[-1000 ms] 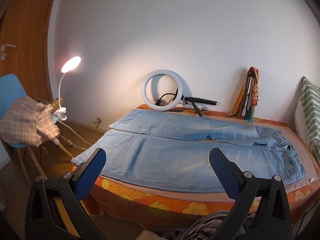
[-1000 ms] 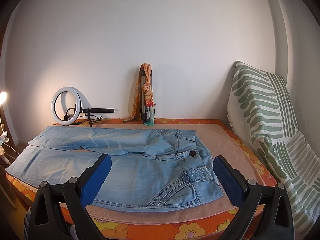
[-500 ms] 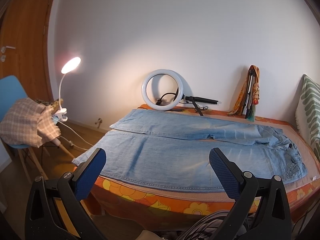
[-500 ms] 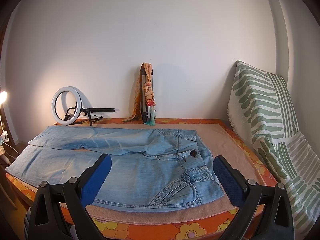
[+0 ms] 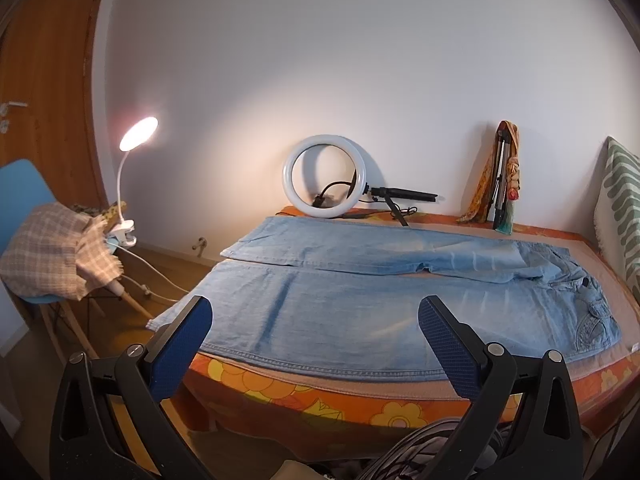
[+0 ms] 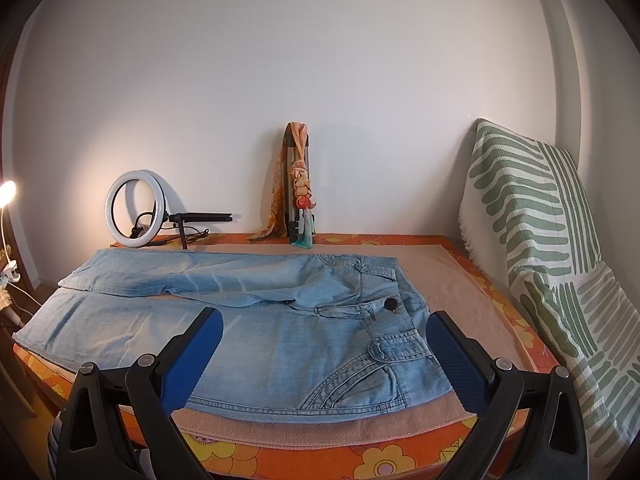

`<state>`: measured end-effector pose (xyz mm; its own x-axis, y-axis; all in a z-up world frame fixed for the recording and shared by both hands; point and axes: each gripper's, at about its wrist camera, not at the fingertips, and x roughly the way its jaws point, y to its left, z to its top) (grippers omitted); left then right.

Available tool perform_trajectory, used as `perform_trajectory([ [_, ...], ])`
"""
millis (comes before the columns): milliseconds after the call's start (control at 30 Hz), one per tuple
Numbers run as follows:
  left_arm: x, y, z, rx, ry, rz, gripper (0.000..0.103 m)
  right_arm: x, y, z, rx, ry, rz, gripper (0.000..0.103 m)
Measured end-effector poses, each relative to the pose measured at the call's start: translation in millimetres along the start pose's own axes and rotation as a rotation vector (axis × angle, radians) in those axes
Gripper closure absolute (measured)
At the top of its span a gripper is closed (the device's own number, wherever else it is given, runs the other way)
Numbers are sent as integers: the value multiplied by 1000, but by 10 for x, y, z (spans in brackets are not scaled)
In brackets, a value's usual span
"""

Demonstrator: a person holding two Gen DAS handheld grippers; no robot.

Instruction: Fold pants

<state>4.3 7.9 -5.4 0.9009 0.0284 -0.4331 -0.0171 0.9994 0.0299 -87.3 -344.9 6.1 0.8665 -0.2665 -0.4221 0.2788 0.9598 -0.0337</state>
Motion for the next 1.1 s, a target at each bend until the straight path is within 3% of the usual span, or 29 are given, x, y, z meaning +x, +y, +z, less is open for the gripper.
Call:
perform_trajectory([
  [433, 95, 0, 91, 11, -6, 32, 0, 79, 13, 149, -30, -12, 27, 0],
  [800, 335, 100, 241, 58, 9, 87, 0, 373, 114, 528, -76, -17, 135, 1],
  [900, 426, 168, 295, 51, 14, 63, 0, 504, 101, 676, -64, -18, 169, 1],
  [1000, 552, 294, 358, 33, 5, -10, 0, 655, 124, 820, -83, -11, 184, 2],
  [1100, 763, 383, 464, 37, 26, -20, 0, 855, 159, 953, -119, 0, 182, 2],
])
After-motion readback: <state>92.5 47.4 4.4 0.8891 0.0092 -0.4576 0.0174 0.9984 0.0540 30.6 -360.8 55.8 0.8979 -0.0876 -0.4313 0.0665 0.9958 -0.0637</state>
